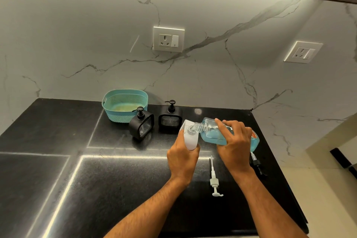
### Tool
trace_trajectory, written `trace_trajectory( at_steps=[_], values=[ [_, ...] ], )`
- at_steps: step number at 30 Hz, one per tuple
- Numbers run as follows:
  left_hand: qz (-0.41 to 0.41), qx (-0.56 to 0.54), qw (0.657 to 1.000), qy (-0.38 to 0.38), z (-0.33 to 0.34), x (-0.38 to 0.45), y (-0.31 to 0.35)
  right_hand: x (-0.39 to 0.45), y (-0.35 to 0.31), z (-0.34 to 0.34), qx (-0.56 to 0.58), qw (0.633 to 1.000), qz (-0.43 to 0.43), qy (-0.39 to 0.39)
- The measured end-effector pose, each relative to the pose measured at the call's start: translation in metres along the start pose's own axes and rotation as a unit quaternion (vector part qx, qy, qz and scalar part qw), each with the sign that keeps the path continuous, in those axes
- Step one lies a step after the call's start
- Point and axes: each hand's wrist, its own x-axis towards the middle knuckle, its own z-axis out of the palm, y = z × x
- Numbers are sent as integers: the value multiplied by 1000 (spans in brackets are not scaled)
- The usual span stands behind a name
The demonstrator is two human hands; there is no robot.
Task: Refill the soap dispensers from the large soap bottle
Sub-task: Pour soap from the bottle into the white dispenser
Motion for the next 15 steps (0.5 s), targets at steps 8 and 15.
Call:
trace_trajectory(
  at_steps=[8,15],
  values=[
    [2,3,1000,-5,0,0,-1,0,-1,-1,2,1000,-1,4],
    [2,2,1000,-10,-1,-1,-1,0,0,-1,-1,1000,-6,4]
  ],
)
